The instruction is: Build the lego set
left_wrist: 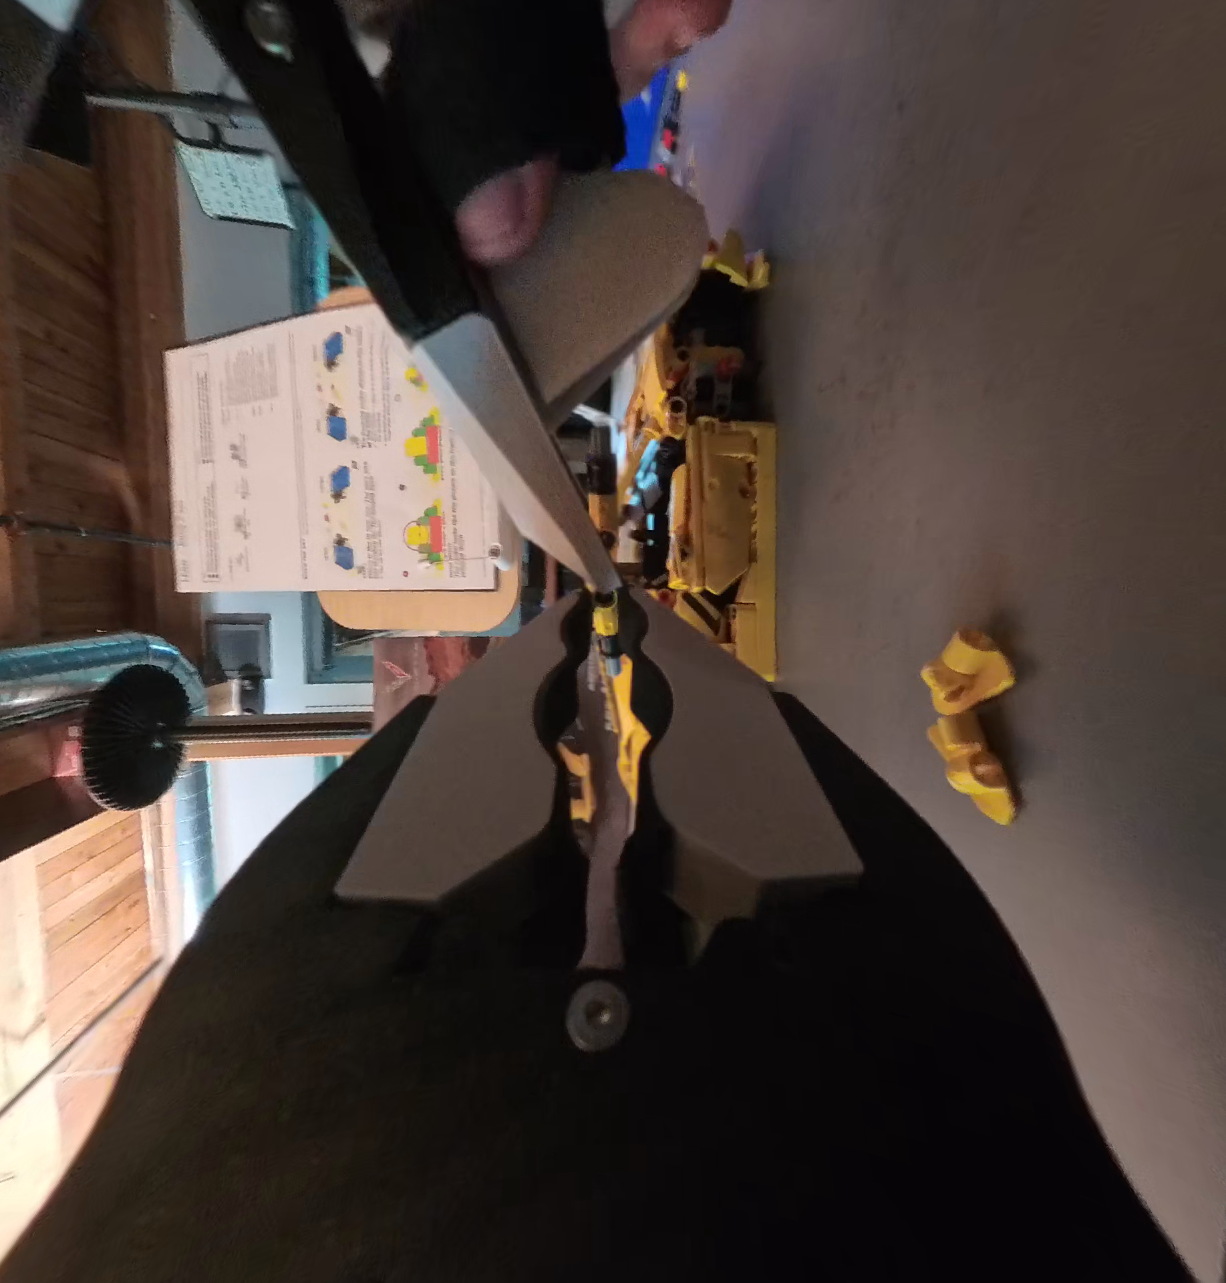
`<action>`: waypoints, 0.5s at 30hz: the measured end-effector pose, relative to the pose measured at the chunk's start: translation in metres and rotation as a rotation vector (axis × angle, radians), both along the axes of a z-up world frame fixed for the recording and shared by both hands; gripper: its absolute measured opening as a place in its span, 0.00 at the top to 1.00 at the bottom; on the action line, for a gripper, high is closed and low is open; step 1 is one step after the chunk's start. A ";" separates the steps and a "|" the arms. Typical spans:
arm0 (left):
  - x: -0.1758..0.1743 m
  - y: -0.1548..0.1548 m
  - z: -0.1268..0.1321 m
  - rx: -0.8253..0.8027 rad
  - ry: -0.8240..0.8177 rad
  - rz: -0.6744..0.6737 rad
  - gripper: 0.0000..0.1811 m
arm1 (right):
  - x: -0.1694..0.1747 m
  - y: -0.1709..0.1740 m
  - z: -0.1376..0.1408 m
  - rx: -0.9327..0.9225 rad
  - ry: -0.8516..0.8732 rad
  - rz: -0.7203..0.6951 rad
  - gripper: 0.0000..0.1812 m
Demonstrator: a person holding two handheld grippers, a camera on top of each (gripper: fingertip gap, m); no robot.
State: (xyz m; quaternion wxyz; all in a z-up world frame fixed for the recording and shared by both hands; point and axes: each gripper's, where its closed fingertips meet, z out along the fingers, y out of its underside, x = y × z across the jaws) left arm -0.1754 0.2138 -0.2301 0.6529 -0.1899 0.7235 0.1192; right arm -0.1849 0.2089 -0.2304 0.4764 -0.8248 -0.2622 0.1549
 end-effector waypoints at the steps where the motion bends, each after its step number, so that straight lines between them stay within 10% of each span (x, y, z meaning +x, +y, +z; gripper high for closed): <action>1: 0.000 0.000 -0.001 -0.020 0.003 0.002 0.96 | 0.001 0.000 -0.002 -0.017 -0.004 -0.013 0.82; 7: 0.001 -0.012 -0.007 -0.218 0.005 -0.063 0.96 | 0.009 -0.007 -0.007 -0.109 0.053 0.000 0.86; 15: -0.006 -0.026 0.024 -1.108 -0.102 -0.239 0.85 | 0.013 -0.055 -0.063 -0.258 -0.148 0.295 0.86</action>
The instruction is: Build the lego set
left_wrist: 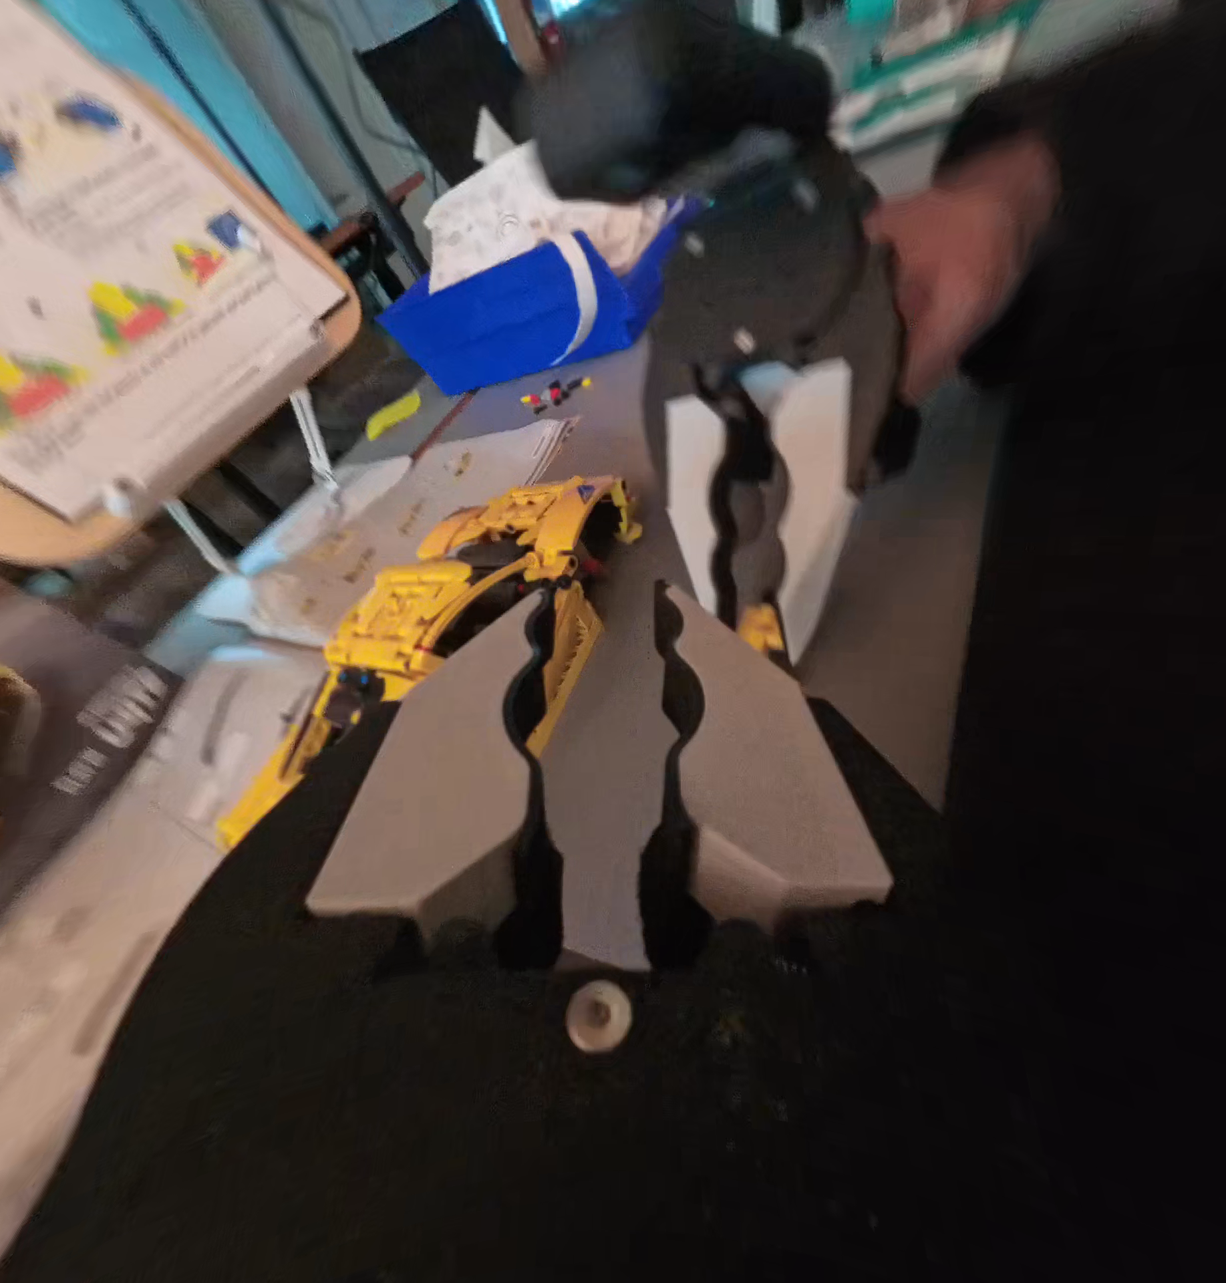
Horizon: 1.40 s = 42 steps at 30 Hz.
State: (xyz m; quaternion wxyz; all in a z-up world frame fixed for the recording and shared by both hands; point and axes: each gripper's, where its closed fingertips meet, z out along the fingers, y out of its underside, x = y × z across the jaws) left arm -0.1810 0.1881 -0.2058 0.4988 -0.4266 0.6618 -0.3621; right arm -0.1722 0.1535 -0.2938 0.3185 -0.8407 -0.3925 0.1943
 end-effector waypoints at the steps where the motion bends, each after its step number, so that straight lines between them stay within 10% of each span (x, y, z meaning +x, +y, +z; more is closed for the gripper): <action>1: -0.001 0.008 0.003 -0.097 -0.001 0.013 0.85 | -0.001 -0.001 -0.006 -0.011 -0.029 0.016 0.86; 12: -0.007 0.041 0.005 -0.321 -0.018 0.103 0.86 | 0.000 0.000 -0.003 0.006 -0.039 -0.010 0.78; 21: -0.008 0.038 0.001 -0.302 0.002 0.101 0.87 | -0.015 0.005 0.009 0.110 0.008 -0.180 0.97; 36: -0.009 0.040 -0.001 -0.306 0.007 0.108 0.87 | -0.014 0.007 0.023 0.153 0.068 -0.176 1.00; 42: -0.014 0.058 -0.005 -0.373 0.013 0.196 0.87 | 0.071 0.032 0.076 0.424 0.258 -0.561 0.95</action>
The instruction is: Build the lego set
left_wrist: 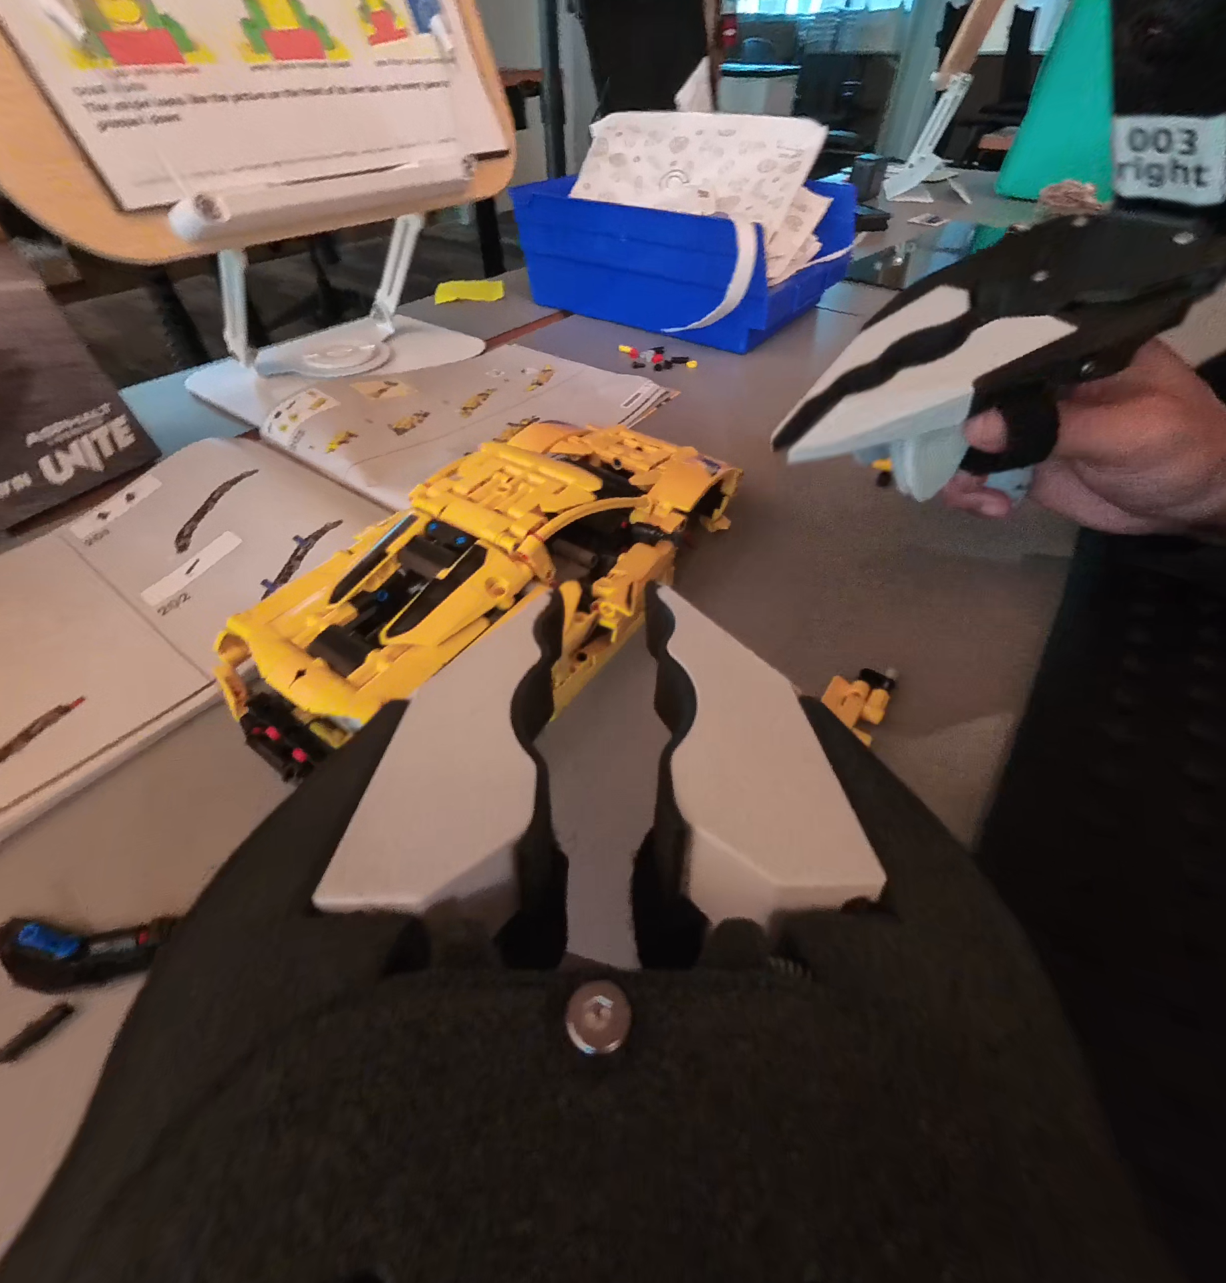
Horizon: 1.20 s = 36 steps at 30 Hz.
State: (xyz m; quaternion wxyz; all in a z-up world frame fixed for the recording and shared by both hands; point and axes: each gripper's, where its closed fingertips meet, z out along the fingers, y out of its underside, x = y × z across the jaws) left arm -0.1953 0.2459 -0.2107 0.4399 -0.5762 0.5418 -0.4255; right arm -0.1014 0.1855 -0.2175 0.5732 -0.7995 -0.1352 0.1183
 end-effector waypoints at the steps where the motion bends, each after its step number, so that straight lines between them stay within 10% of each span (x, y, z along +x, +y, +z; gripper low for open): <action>1: -0.001 0.005 -0.002 -0.029 0.007 0.018 0.87 | 0.011 0.002 0.002 0.029 0.009 -0.041 0.92; 10: -0.006 0.047 0.013 -0.266 0.017 0.091 0.87 | 0.087 0.020 0.035 0.024 0.003 -0.258 0.86; 15: 0.029 0.082 0.066 -0.238 -0.031 0.120 0.88 | 0.138 0.070 0.062 -0.021 -0.075 -0.389 0.78; 22: 0.044 0.131 0.038 -0.264 -0.043 0.186 0.88 | 0.187 0.069 -0.017 -0.165 -0.027 -0.644 0.72; 36: 0.025 0.155 0.020 -0.186 0.000 0.263 0.90 | 0.190 0.075 -0.037 -0.233 -0.022 -0.643 0.80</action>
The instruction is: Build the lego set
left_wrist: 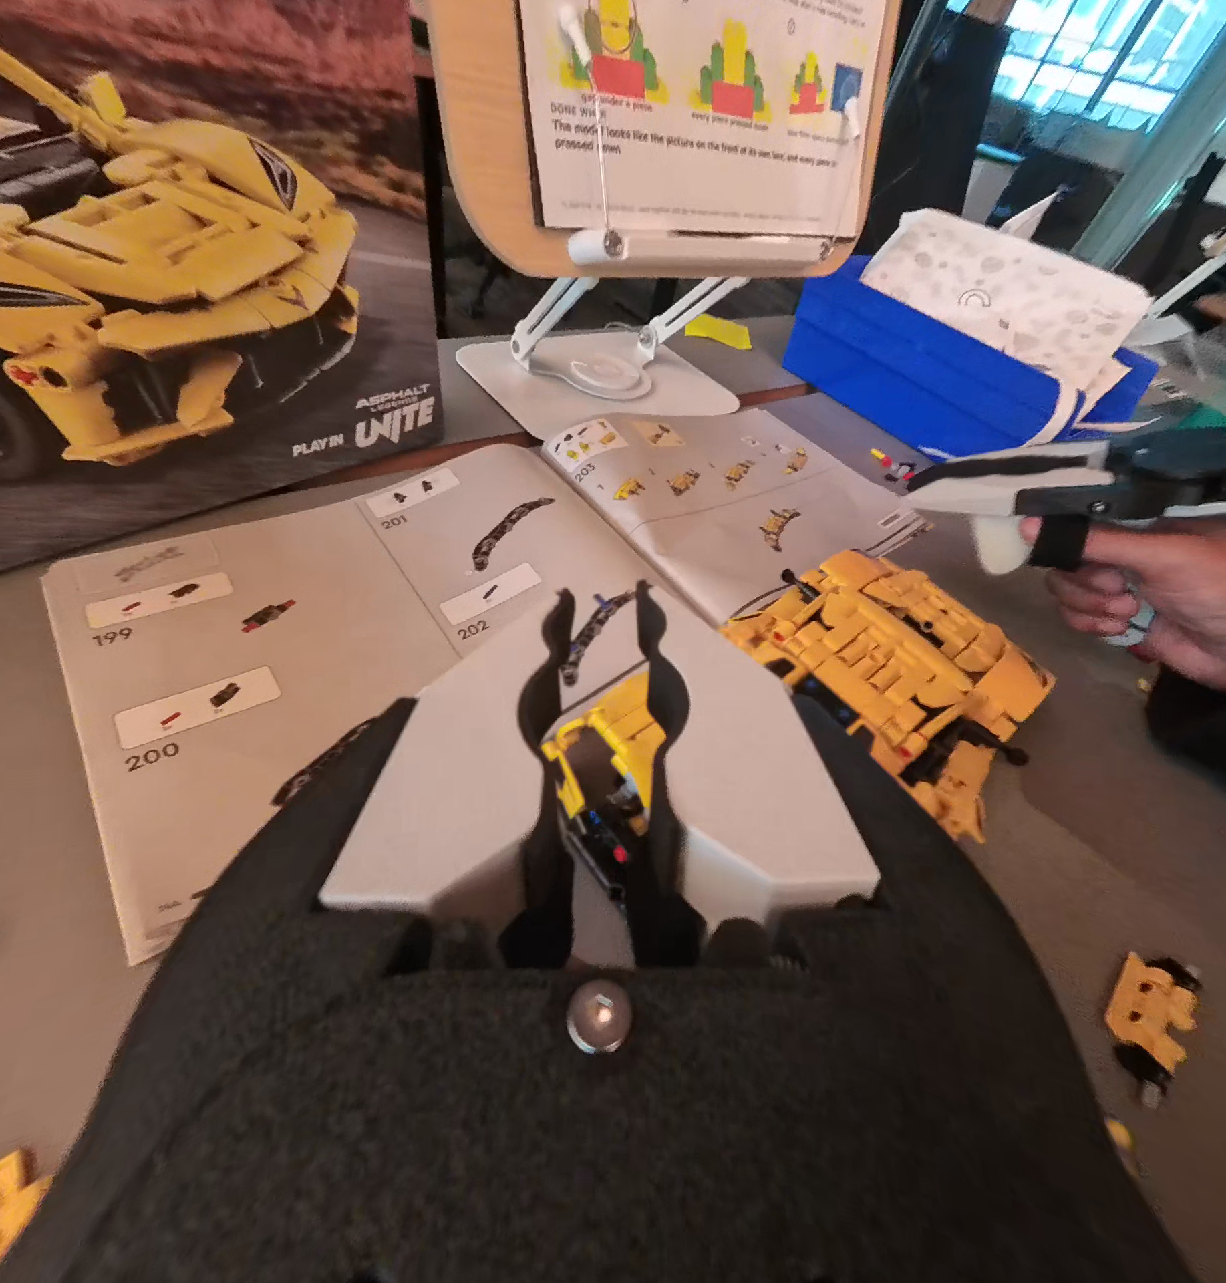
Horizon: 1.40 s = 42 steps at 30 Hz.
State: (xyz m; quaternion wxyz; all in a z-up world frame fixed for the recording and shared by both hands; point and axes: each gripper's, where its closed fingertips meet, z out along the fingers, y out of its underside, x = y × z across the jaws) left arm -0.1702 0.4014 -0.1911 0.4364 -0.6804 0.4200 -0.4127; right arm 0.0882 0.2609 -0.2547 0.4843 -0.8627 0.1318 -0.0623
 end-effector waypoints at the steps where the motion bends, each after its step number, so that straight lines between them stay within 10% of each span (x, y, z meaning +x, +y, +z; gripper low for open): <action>1: 0.001 0.001 -0.004 -0.004 0.013 0.000 0.90 | 0.002 -0.001 0.001 0.003 -0.003 -0.006 0.80; 42: 0.001 -0.001 -0.009 0.037 0.070 0.007 0.90 | -0.011 0.002 -0.003 0.012 0.100 0.048 0.86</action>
